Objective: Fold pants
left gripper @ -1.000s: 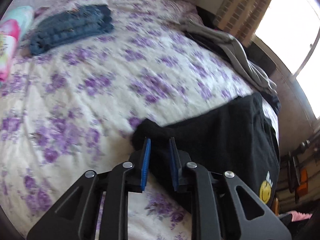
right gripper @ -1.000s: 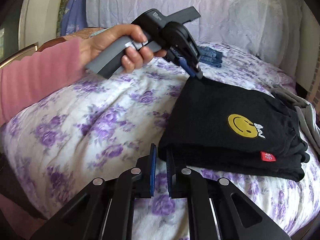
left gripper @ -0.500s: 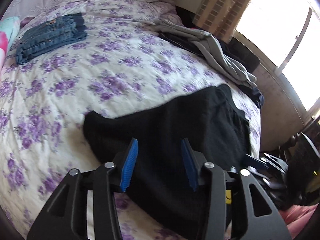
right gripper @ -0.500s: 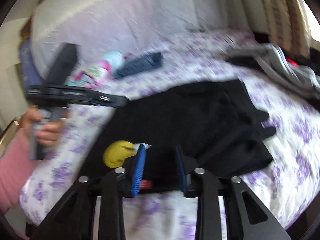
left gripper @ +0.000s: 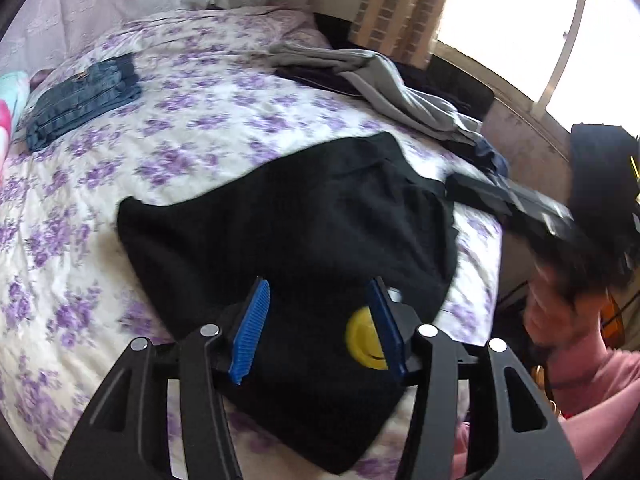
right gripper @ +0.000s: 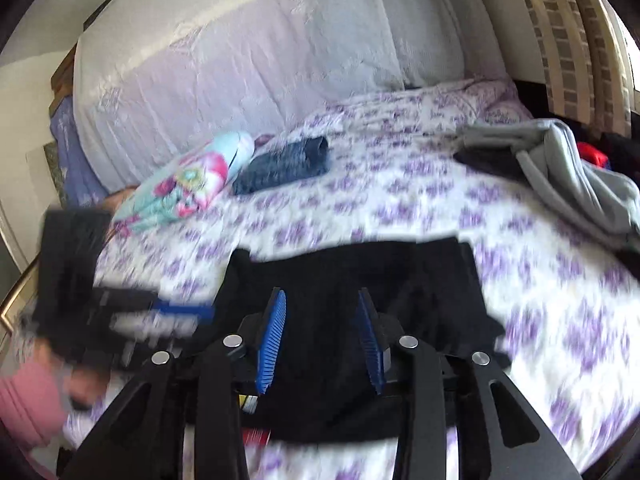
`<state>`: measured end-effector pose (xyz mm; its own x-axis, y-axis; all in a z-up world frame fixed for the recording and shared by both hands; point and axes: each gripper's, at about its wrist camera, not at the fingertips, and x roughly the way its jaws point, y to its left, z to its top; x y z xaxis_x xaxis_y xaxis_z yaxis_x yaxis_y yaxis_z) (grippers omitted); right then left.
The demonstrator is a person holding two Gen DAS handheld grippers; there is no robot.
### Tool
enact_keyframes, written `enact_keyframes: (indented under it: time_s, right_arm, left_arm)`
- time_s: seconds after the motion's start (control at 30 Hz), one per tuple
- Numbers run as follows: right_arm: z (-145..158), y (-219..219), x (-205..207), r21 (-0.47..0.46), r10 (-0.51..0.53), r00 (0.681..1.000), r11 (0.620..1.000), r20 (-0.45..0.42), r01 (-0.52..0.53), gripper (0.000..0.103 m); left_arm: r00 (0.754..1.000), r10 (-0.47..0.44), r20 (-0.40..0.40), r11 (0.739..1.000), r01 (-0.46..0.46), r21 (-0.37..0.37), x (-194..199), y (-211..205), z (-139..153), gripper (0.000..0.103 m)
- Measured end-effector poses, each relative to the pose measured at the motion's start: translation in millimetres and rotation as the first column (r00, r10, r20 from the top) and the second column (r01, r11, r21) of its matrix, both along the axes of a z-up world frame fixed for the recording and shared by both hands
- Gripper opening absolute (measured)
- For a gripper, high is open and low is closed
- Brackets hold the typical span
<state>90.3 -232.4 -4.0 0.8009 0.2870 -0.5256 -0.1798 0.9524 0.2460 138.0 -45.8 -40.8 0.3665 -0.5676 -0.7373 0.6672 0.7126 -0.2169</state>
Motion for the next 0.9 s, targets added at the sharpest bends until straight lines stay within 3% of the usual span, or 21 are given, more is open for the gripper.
enact_keyframes:
  time_s: [0.1, 0.23, 0.3, 0.47, 0.57, 0.63, 0.7, 0.8, 0.9]
  right_arm:
    - [-5, -11, 41, -0.023, -0.025, 0.999, 0.999, -0.037, 0.024, 0.039]
    - [-44, -35, 88, -0.055, -0.098, 0.975, 0.995, -0.198, 0.089, 0.038]
    - [-61, -44, 93, -0.019, -0.094, 0.97, 0.996, -0.222, 0.093, 0.03]
    - [-53, -44, 84, -0.029, -0.104, 0.972, 0.995, -0.21, 0.1, 0.03]
    - [-34, -41, 63, -0.062, -0.129, 0.977, 0.991, -0.171, 0.12, 0.041]
    - [-17, -31, 37, -0.084, -0.076, 0.992, 0.994, -0.1, 0.068, 0.042]
    - [-9, -19, 14, -0.103, -0.013, 0.998, 0.995, -0.054, 0.007, 0.05]
    - [-18, -6, -17, -0.165, 0.045, 0.998, 0.985, -0.043, -0.051, 0.052]
    - [-52, -2, -29, -0.29, 0.024, 0.994, 0.956, -0.107, -0.054, 0.056]
  left_arm:
    - [1.0, 0.0, 0.001, 0.999, 0.0, 0.055, -17, -19, -18, 0.051]
    - [0.999, 0.036, 0.015, 0.996, -0.037, 0.084, -22, -26, -35, 0.056]
    - [0.999, 0.05, 0.019, 0.995, -0.052, 0.08, -24, -26, -36, 0.057]
    - [0.997, 0.074, 0.031, 0.993, -0.077, 0.091, -29, -27, -39, 0.058]
    - [0.996, 0.083, 0.036, 0.992, -0.086, 0.097, -31, -28, -39, 0.059]
    - [0.996, 0.088, 0.032, 0.992, -0.091, 0.089, -31, -26, -38, 0.059]
    - [0.996, 0.085, 0.03, 0.993, -0.087, 0.084, -32, -25, -35, 0.059]
    - [0.995, 0.09, 0.039, 0.993, -0.092, 0.067, -27, -19, -22, 0.059]
    - [0.983, 0.151, 0.108, 0.985, -0.159, 0.061, -6, -8, -6, 0.059]
